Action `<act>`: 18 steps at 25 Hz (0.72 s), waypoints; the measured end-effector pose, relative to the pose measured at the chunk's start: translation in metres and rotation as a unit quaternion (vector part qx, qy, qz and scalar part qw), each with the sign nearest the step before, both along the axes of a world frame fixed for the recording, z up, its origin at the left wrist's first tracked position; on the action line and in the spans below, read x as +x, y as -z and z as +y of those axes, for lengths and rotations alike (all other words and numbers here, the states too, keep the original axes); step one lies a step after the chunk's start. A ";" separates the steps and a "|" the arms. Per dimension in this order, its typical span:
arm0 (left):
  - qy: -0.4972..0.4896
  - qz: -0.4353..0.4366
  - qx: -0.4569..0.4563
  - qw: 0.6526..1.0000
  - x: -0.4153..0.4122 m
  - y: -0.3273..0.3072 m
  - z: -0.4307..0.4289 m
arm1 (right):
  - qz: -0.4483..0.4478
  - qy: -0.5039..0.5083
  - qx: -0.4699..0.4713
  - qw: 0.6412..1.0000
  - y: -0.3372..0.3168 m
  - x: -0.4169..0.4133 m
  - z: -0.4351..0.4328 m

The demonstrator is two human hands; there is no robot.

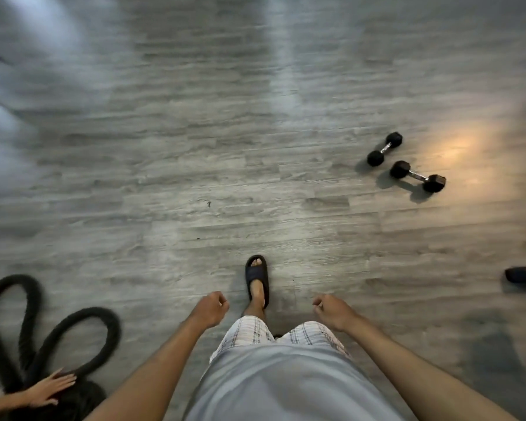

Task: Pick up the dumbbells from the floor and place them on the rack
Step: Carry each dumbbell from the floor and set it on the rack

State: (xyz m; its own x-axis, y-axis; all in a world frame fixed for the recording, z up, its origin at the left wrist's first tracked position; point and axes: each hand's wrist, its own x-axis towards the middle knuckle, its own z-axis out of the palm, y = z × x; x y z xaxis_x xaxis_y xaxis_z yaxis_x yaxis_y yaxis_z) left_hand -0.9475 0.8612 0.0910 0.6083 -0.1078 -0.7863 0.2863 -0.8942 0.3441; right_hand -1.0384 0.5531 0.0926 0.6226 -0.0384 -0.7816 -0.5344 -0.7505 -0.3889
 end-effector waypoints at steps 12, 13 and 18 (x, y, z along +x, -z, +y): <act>0.272 0.039 -0.006 0.961 0.260 0.010 -0.181 | 0.000 0.247 -0.043 0.968 -0.016 0.151 -0.125; 0.288 0.040 -0.008 0.957 0.275 0.012 -0.197 | 0.000 0.261 -0.043 0.965 -0.016 0.162 -0.136; 0.354 0.047 0.010 0.934 0.357 0.023 -0.301 | 0.007 0.316 -0.037 0.948 -0.004 0.215 -0.213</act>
